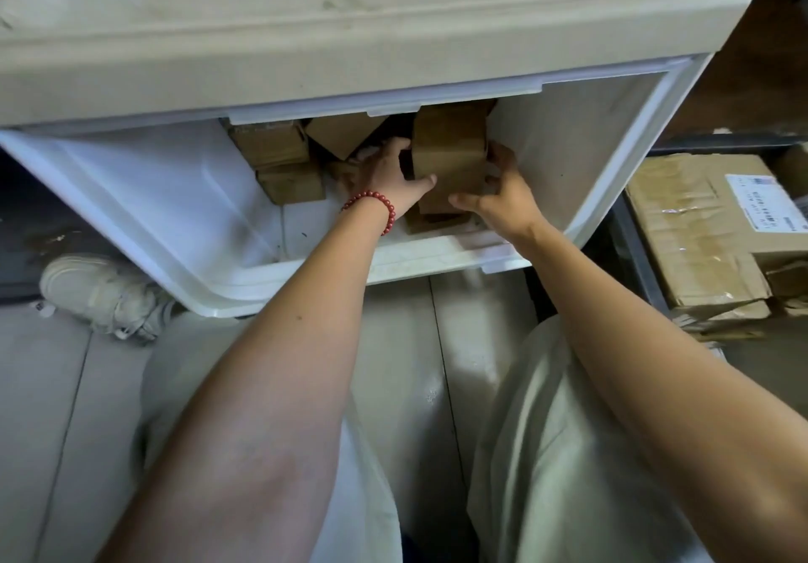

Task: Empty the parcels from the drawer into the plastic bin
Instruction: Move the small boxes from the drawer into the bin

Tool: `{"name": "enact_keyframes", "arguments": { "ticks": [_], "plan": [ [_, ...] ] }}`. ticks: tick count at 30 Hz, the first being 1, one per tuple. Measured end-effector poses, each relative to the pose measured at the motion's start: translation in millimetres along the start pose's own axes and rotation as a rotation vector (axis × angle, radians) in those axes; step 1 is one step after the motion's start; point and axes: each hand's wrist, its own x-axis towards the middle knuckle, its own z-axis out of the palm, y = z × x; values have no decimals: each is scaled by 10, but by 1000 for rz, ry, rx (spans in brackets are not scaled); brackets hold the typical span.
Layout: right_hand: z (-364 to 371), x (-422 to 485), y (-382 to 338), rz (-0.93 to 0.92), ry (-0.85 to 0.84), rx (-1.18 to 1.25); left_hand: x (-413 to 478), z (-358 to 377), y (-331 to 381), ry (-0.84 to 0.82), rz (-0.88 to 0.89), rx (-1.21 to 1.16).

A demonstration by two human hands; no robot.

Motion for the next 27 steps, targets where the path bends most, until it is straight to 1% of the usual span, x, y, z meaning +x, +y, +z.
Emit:
{"name": "enact_keyframes", "arguments": {
  "ticks": [2, 7, 10, 15, 18, 22, 27],
  "plan": [
    [-14, -83, -44, -20, -9, 18, -105, -25, -2, 3, -20, -80],
    [-44, -323, -139, -52, -45, 63, -446, -148, -19, 34, 8, -128],
    [-36, -532, -203, -81, -88, 72, -667, -233, -35, 83, 9, -172],
    [-2, -966, -301, -196, -140, 44, -1053, -365, -58, 132, -25, -190],
    [-6, -1276, -361, -255, -198, 54, -1355, -442, -49, 188, -3, -251],
    [-13, -1558, -433, -369, -259, 61, -1660, -547, -20, 248, 16, -246],
    [-41, -1661, -487, -357, -258, 119, -1947, -570, 30, 351, -29, -304]
  ]
}}
